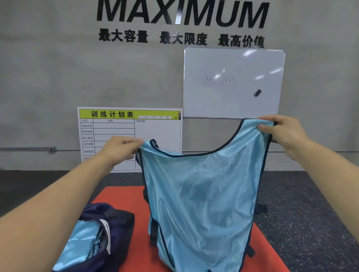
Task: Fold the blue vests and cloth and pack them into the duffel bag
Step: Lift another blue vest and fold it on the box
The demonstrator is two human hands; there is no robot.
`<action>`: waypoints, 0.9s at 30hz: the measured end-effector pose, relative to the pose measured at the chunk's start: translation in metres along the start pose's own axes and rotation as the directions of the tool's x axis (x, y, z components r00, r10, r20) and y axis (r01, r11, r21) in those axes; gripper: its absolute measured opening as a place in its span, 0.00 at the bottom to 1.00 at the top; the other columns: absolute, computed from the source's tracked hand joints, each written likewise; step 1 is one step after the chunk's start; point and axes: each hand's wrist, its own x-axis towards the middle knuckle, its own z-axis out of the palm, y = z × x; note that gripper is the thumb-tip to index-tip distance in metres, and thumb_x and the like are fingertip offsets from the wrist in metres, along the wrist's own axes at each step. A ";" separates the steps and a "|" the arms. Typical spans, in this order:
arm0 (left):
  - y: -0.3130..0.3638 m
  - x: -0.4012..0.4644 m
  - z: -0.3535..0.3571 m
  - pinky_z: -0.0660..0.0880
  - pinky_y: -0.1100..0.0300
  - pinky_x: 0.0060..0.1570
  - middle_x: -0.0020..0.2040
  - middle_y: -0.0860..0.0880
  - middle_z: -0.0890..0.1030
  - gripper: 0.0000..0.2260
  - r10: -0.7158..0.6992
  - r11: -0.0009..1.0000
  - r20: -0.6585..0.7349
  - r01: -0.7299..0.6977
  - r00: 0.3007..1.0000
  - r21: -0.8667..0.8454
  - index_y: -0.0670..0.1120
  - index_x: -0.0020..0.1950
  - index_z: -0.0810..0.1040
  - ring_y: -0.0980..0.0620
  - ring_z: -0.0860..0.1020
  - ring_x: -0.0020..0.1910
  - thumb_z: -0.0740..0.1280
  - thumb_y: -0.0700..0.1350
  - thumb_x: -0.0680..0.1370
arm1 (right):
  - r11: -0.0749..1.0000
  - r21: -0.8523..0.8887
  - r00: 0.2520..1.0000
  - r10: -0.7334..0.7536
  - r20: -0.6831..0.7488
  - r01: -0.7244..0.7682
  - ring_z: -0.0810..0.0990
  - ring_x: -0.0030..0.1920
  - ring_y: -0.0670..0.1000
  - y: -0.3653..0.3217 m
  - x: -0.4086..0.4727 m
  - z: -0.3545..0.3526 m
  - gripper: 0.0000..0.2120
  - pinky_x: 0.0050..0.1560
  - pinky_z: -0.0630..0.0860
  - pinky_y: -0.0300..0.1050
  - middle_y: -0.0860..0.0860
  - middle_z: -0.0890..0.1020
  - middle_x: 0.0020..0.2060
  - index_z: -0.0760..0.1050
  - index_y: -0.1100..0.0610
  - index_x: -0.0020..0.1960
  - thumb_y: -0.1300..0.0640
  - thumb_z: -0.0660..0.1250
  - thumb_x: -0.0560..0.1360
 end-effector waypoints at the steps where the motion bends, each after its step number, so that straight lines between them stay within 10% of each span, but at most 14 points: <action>1: 0.001 -0.001 0.003 0.79 0.57 0.52 0.54 0.49 0.84 0.10 0.002 0.999 -0.022 -0.003 1.000 -0.041 0.45 0.58 0.85 0.51 0.83 0.52 0.69 0.48 0.81 | 1.000 0.002 1.000 -0.002 0.003 0.002 0.84 0.46 0.49 0.000 -0.001 0.000 0.12 0.49 0.82 0.42 0.52 0.85 0.50 0.82 0.57 0.60 0.65 0.72 0.77; 9: -0.001 0.001 0.007 0.79 0.63 0.42 0.52 0.42 0.81 0.16 -0.043 0.998 -0.094 0.046 0.995 0.033 0.40 0.60 0.80 0.46 0.80 0.43 0.74 0.32 0.74 | 1.000 0.006 1.000 -0.007 0.014 0.007 0.85 0.48 0.51 0.002 -0.001 0.000 0.12 0.55 0.82 0.47 0.52 0.85 0.49 0.83 0.56 0.58 0.66 0.73 0.77; 17: -0.007 0.005 0.014 0.81 0.59 0.44 0.43 0.47 0.83 0.10 -0.055 0.998 -0.133 0.052 0.990 -0.031 0.45 0.41 0.82 0.55 0.82 0.35 0.68 0.41 0.81 | 1.000 0.006 0.999 -0.002 0.034 0.001 0.85 0.50 0.52 0.008 -0.004 0.002 0.12 0.49 0.81 0.44 0.53 0.85 0.52 0.82 0.56 0.59 0.65 0.73 0.77; 27: -0.010 0.006 0.023 0.76 0.63 0.49 0.51 0.49 0.83 0.12 0.016 0.994 -0.163 -0.034 0.986 -0.104 0.45 0.60 0.83 0.58 0.80 0.45 0.73 0.37 0.77 | 1.000 0.005 0.998 -0.020 0.055 0.020 0.85 0.51 0.53 0.010 -0.005 0.007 0.10 0.50 0.81 0.46 0.53 0.86 0.52 0.83 0.54 0.56 0.64 0.73 0.77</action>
